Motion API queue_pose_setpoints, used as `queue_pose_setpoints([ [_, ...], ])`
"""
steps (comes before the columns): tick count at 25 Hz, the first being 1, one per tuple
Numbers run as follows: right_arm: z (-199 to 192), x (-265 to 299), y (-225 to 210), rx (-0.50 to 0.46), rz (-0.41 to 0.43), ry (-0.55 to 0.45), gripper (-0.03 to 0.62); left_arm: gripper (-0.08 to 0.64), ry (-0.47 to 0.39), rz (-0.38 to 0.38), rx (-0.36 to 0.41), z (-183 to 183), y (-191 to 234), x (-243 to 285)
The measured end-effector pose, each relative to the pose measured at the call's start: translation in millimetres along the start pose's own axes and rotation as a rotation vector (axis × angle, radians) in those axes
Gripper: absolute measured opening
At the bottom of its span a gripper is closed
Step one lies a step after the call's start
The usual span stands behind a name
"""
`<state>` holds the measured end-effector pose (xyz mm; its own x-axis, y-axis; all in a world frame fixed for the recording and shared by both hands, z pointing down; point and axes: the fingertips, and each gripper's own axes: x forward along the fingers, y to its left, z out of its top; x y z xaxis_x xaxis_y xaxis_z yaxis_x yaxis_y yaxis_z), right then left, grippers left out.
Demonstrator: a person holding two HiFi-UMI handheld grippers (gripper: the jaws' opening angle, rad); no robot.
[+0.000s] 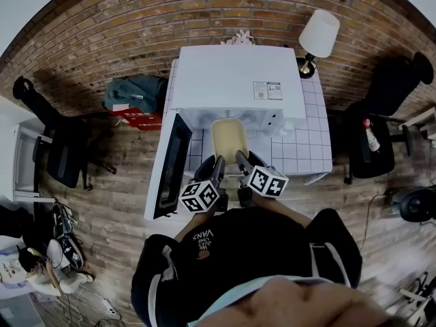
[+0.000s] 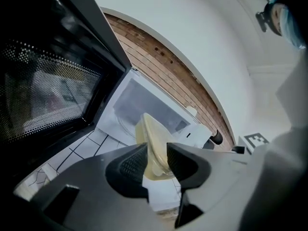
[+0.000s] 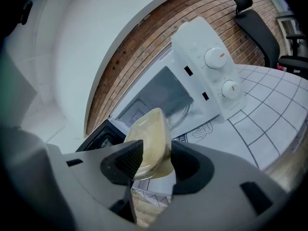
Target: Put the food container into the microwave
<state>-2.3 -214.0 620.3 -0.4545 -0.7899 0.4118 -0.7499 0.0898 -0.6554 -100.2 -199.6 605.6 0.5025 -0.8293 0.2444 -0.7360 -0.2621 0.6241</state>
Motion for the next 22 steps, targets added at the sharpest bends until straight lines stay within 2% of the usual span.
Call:
queue_pose_setpoints([
  [22, 25, 61, -39, -0.012, -0.013, 0.072, 0.169, 0.13, 0.037, 0.073, -0.006, 0, 30, 70],
])
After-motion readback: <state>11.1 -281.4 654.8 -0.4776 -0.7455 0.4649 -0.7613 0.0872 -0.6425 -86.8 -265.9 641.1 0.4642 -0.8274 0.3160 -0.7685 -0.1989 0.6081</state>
